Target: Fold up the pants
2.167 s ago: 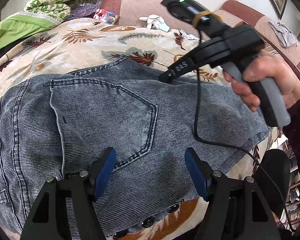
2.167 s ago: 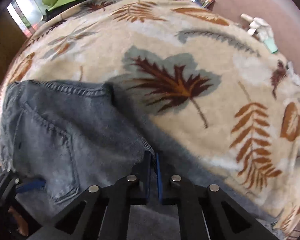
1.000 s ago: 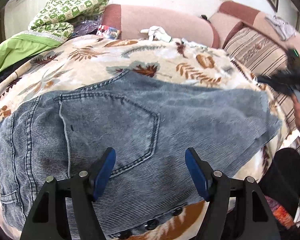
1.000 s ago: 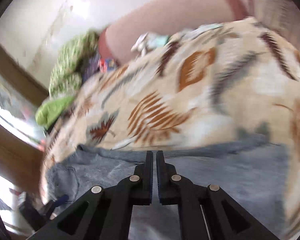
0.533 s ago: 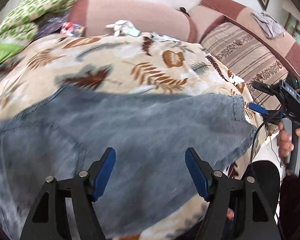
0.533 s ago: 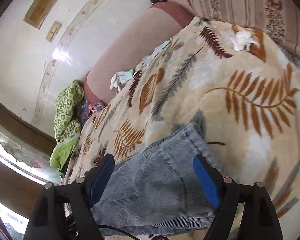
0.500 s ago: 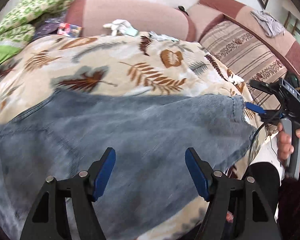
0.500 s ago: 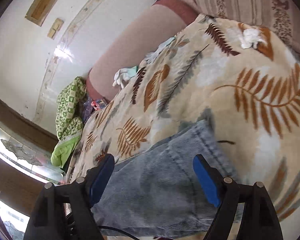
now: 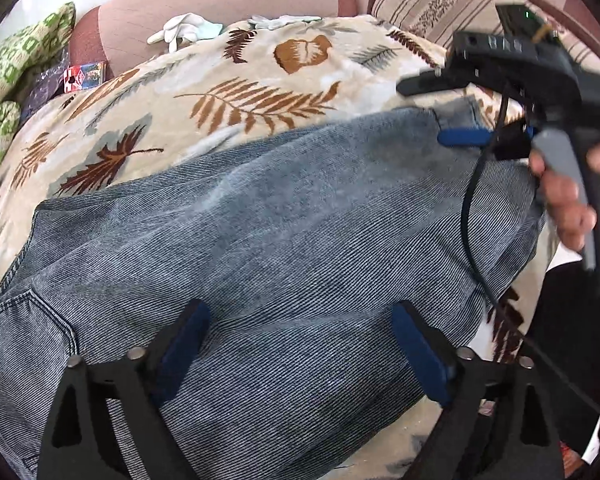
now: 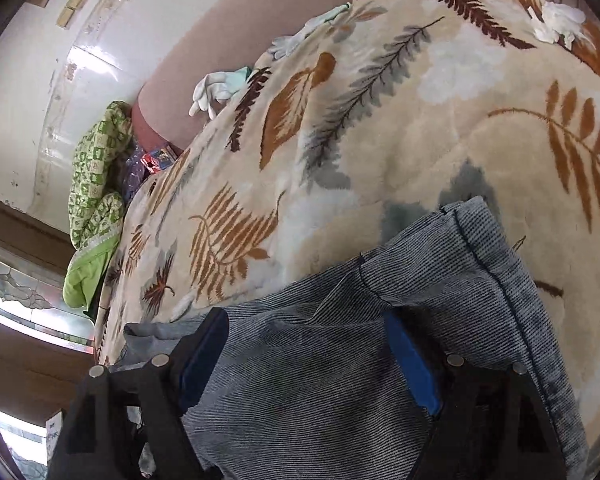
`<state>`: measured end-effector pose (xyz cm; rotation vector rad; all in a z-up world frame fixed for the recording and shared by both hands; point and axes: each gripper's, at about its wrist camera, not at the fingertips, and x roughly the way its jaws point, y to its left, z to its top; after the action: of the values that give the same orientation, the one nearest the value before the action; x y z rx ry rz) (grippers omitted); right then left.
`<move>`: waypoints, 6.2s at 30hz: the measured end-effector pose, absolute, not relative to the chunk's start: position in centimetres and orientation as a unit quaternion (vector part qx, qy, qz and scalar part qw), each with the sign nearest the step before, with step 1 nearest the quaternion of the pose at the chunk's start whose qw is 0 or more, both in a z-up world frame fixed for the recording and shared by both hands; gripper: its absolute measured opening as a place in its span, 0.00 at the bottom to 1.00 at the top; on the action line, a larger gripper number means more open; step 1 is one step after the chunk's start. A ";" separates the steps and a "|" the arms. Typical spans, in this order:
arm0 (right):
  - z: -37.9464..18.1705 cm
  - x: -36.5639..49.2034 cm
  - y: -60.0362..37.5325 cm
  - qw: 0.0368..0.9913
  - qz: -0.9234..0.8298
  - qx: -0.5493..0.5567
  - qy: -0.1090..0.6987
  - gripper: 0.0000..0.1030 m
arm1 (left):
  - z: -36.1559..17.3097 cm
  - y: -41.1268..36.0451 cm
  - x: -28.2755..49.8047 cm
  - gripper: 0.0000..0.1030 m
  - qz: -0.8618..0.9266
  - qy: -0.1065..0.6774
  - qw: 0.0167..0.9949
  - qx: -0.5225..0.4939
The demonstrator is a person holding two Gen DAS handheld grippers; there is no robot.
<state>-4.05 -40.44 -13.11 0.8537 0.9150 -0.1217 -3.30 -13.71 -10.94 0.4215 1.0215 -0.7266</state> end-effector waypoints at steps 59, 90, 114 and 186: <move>-11.0 -21.2 -44.0 0.720 -0.107 0.572 0.378 0.81 | -8.3 -12.1 -1.4 1.00 -0.331 0.432 0.831 0.113; -9.1 -16.7 -42.0 0.803 -0.153 0.483 0.313 0.30 | -7.2 -8.9 1.5 1.00 -0.334 0.477 0.810 0.070; -8.3 -5.9 -15.0 0.840 0.164 0.177 0.485 0.68 | -3.2 4.3 7.2 1.00 -0.192 0.433 0.880 -0.035; -12.4 -2.0 -31.1 0.767 0.135 0.434 0.453 0.68 | -11.3 -7.2 1.7 1.00 -0.307 0.444 0.834 0.113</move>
<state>-2.01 -31.11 -12.39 0.9423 0.9825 0.2931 1.74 -7.22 -11.35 0.2399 0.9416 -0.6497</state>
